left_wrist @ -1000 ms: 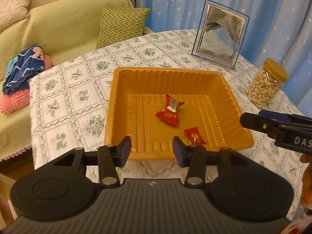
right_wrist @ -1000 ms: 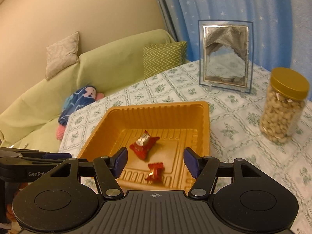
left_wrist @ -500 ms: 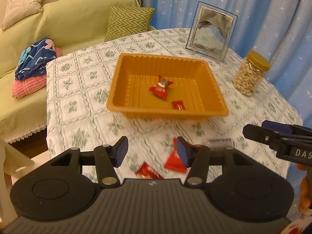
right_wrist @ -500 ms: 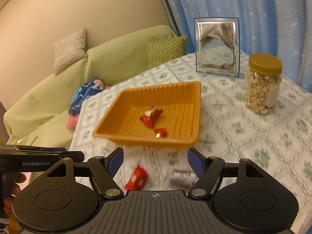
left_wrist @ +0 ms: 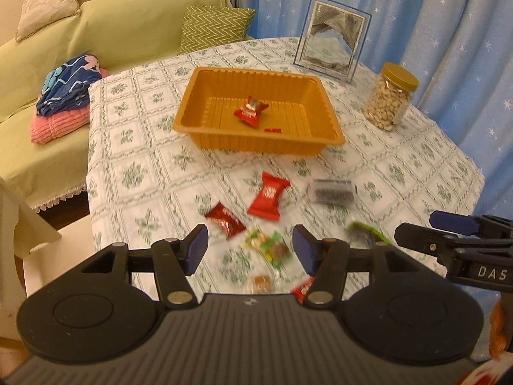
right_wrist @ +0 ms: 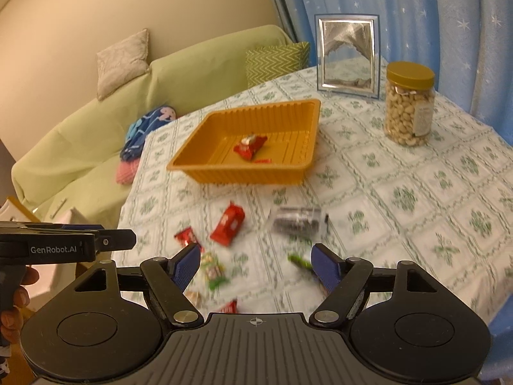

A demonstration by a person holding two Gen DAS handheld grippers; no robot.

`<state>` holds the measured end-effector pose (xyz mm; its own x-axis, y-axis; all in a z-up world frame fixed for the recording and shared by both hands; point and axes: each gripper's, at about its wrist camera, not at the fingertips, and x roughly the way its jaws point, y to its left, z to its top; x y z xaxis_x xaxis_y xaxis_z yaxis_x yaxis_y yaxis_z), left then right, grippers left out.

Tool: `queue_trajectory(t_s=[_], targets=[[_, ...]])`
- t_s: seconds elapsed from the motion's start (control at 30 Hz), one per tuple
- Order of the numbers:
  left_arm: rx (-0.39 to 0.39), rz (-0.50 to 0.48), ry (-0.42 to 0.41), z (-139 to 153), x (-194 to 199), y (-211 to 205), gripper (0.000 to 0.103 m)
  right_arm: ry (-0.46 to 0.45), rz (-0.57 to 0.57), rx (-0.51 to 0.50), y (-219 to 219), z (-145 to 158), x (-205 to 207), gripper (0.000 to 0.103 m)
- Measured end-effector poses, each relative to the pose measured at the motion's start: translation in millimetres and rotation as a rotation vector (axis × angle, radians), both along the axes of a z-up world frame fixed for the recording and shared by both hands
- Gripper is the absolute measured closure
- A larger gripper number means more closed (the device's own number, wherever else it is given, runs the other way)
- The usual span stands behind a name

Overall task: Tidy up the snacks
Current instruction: 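Withdraw both open tools from the tray back toward the remaining candies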

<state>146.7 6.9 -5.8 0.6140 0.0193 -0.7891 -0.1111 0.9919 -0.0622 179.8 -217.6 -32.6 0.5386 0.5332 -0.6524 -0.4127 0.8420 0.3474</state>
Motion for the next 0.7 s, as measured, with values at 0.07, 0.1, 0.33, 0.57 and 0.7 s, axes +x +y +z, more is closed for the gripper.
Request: queue_trajectory(t_s=[0.07,0.1,0.33,0.57,0.7], targets=[[0.001,0.002,0.003,-1,-10,-5,0.047,0.004,0.003,-0.006,-5,-1,-10,0.027],[0.002,0.003,0.003,-1,-14,-7,0.047,0.006,0.004,-0.009,-8,-1,-15,0.027],[0.003,0.009,0.017,-6,-40,-26,0.046,0.012,0.017,-0.031,-24,-5,-40,0.027],[0.004,0.015,0.045,-16,-58,-42,0.046,0.025,0.033,-0.054,-39,-12,-56,0.027],[0.007,0.023,0.060,-22,-66,-48,0.046,0.036,0.046,-0.063,-44,-17,-62,0.027]])
